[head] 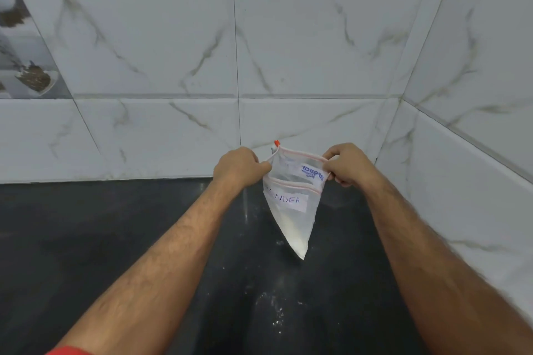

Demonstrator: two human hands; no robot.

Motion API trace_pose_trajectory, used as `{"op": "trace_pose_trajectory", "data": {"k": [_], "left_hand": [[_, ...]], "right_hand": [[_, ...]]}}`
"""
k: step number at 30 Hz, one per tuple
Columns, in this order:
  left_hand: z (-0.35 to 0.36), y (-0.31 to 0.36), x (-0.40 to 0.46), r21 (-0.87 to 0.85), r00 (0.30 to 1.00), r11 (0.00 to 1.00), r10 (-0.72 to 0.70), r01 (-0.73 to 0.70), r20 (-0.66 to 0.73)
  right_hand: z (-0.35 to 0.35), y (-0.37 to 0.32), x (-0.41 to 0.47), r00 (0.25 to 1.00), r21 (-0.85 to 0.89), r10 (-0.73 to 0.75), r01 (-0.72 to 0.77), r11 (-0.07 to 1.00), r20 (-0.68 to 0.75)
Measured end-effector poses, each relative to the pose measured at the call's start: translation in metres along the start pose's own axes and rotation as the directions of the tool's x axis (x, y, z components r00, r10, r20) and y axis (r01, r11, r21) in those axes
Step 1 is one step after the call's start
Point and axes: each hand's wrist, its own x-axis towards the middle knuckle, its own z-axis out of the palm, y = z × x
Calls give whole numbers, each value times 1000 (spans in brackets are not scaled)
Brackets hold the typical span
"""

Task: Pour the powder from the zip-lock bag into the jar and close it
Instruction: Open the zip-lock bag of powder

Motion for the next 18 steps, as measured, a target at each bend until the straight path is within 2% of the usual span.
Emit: {"op": "trace_pose_trajectory", "data": {"k": [5,9,11,14,18], "left_hand": [[-14,33,8,-44,994,994,103,-104,-29],[-1,46,7,-95,990,986,139,-140,-16],[27,39,4,-33,992,993,114,-112,58],[69,19,-9,62,984,997,32,-44,173],[80,10,-13,-7,995,1000,23,-22,94]], "right_hand": [[-27,-2,-5,957,-20,-142,141,990,-254],[-32,6,-14,906,-59,-158,147,987,-393],[-10,25,-16,924,-123,-130,91,988,-360],[30,55,-27,987,-316,-49,-1,949,-150],[34,60,-35,976,-266,-60,2,964,-211]]}}
